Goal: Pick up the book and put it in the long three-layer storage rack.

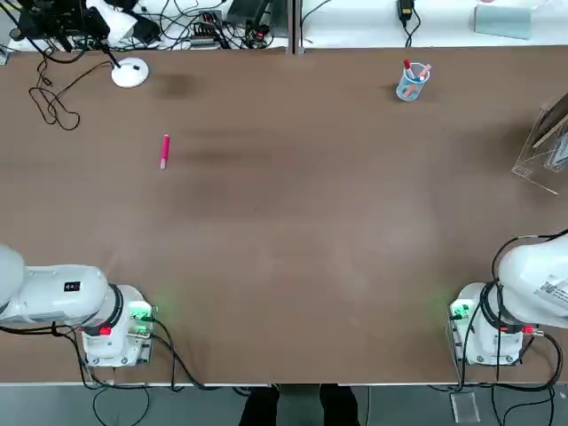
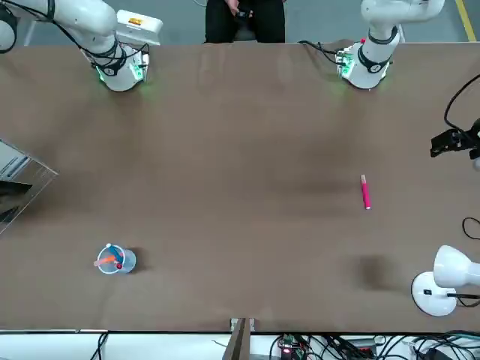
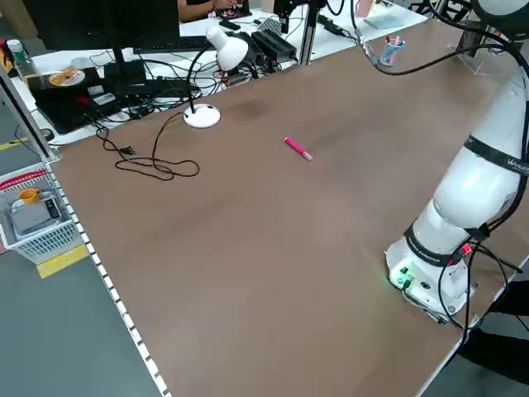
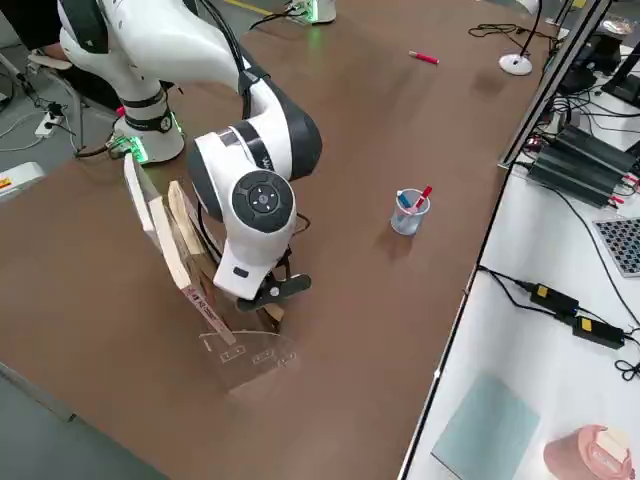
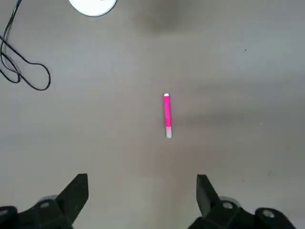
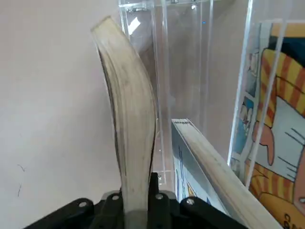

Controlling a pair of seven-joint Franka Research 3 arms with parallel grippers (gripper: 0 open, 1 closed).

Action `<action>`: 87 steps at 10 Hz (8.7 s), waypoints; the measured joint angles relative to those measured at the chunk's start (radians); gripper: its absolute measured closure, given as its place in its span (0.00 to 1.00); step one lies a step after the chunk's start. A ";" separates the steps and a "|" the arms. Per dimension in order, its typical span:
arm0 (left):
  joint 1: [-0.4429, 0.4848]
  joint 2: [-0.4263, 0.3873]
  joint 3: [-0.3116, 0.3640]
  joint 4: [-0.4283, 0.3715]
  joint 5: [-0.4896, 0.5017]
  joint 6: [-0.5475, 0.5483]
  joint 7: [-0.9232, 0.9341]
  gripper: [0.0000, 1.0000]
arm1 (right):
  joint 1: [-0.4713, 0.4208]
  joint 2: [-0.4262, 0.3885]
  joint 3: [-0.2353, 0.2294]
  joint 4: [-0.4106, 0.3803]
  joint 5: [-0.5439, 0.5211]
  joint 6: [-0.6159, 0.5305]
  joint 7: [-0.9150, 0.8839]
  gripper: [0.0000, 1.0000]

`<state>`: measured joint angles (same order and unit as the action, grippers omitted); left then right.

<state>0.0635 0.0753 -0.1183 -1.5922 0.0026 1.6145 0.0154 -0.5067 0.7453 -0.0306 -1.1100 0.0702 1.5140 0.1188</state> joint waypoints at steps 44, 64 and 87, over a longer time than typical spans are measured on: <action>-0.001 0.000 -0.006 0.003 0.002 0.031 0.002 0.00 | 0.206 -0.091 0.011 0.078 -0.012 -0.053 -0.242 0.00; 0.000 -0.033 -0.005 0.015 0.002 0.017 0.000 0.00 | 0.424 -0.093 -0.006 0.077 -0.055 0.155 -0.294 0.00; 0.026 -0.071 -0.004 0.034 0.000 -0.006 -0.010 0.00 | 0.563 -0.589 -0.027 -0.344 -0.140 0.157 -0.145 0.00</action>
<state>0.0893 0.0039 -0.1224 -1.5583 0.0022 1.6082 0.0052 0.0561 0.1566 -0.0577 -1.4541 -0.0701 1.6708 -0.0261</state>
